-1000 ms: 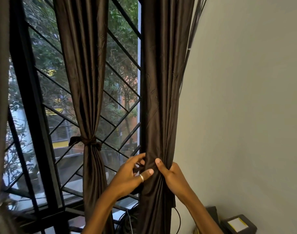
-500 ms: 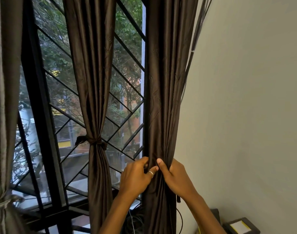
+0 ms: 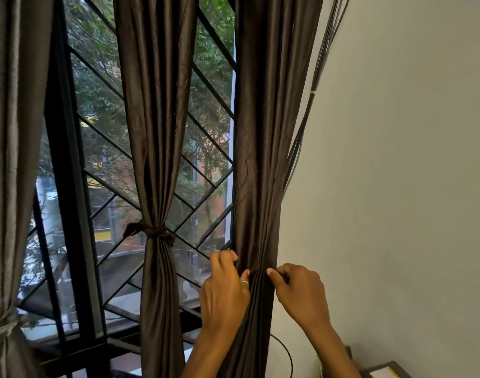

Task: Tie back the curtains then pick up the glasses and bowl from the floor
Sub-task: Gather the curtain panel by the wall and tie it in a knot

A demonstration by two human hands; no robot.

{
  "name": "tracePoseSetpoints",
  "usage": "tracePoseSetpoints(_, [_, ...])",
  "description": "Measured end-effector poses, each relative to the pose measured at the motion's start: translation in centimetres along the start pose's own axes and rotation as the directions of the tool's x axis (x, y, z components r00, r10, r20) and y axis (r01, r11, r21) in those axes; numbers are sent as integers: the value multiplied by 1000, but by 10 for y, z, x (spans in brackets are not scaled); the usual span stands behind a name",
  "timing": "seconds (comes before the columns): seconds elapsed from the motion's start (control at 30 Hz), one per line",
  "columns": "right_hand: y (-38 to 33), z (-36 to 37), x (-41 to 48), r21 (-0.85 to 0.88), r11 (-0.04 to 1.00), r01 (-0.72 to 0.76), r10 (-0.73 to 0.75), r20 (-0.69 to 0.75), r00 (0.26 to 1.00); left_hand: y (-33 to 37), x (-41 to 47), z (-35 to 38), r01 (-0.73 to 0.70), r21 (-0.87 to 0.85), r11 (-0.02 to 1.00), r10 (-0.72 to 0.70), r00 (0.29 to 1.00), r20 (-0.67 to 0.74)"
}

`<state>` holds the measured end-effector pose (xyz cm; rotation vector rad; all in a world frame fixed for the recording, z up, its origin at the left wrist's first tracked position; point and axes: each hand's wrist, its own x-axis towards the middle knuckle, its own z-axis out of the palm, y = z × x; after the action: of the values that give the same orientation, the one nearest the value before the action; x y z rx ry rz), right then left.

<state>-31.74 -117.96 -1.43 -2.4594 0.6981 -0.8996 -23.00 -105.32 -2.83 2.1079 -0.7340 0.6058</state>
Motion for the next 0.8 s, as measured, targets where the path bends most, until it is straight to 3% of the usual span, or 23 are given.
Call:
tracePoseSetpoints(0.07, [-6, 0, -7, 147, 985, -95, 96, 1, 995, 1, -3, 2, -60, 45, 997, 60, 998, -14])
tracePoseSetpoints(0.1, [-9, 0, -11, 301, 938, -170, 173, 17, 985, 1, -4, 3, -96, 76, 993, 97, 995, -9])
tracePoseSetpoints(0.17, [-18, -2, -20, 620, 726, -297, 300, 102, 948, 1, -6, 4, -144, 108, 984, 143, 990, 12])
tracePoseSetpoints(0.23, [-22, 0, -26, 765, 550, -334, 319, 177, 931, 0, -7, 2, -148, 68, 987, 146, 989, 34])
tracePoseSetpoints(0.37, [-27, 4, -32, 840, 415, -349, 273, 250, 929, -5, -7, -1, -83, -164, 983, 105, 986, 129])
tracePoseSetpoints(0.53, [-28, 12, -40, 870, 364, -333, 211, 271, 939, -15, -11, -9, 5, -400, 916, 107, 961, 255])
tracePoseSetpoints(0.63, [-29, 17, -47, 880, 343, -328, 195, 275, 941, -17, -18, -10, -88, -407, 909, 189, 959, 213])
tracePoseSetpoints(0.8, [-26, 21, -57, 879, 378, -291, 135, 259, 956, -18, -22, -11, -226, -279, 933, 255, 964, 74])
